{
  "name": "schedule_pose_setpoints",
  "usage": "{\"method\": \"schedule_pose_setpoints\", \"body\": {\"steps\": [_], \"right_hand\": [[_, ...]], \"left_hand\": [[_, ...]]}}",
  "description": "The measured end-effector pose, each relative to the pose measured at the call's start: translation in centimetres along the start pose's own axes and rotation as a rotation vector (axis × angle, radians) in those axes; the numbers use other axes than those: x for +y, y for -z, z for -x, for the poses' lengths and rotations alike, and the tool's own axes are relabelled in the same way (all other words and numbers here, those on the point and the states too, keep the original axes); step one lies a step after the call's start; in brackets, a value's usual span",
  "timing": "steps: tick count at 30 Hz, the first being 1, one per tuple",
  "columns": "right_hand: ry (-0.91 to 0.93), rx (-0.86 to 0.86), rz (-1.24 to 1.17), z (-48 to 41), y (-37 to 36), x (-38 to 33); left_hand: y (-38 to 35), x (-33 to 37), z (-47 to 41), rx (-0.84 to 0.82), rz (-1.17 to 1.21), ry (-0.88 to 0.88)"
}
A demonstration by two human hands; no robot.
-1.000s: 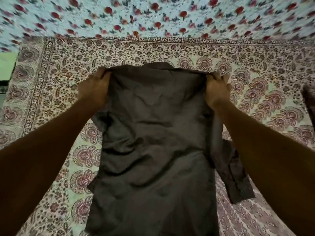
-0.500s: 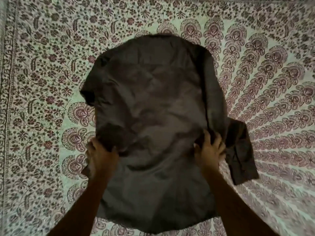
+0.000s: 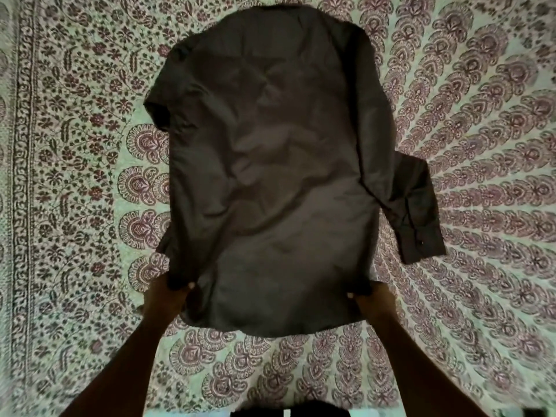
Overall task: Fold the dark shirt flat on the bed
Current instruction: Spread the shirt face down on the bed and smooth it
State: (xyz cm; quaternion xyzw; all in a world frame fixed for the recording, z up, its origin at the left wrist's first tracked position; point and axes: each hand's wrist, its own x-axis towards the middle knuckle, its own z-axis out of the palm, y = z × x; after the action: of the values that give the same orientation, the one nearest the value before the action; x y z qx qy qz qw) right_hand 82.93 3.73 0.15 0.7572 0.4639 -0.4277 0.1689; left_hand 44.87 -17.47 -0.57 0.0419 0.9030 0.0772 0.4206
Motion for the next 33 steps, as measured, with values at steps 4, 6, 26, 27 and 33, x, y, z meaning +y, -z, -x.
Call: {"method": "schedule_pose_setpoints", "body": {"steps": [4,6,26,27,33], "right_hand": [[-0.015,0.143,-0.315,-0.1,0.1,3.8],[-0.018,0.164,-0.451,0.0,-0.1,5.8],[0.265,0.571,0.177,3.0,-3.0,6.4],[0.409,0.515,0.257,3.1,-4.3,5.6],[1.02,0.167,0.677,2.6,-10.7,1.2]], "left_hand": [[0.1,-1.8,1.7,-0.009,0.041,-0.061],[0.0,-2.3,2.8,-0.082,0.058,-0.095],[-6.2,-1.5,8.5,0.475,-0.3,-0.404],[-7.1,-0.5,8.6,0.402,-0.314,-0.575],[-11.6,0.7,6.3,0.053,-0.467,-0.495]]}}
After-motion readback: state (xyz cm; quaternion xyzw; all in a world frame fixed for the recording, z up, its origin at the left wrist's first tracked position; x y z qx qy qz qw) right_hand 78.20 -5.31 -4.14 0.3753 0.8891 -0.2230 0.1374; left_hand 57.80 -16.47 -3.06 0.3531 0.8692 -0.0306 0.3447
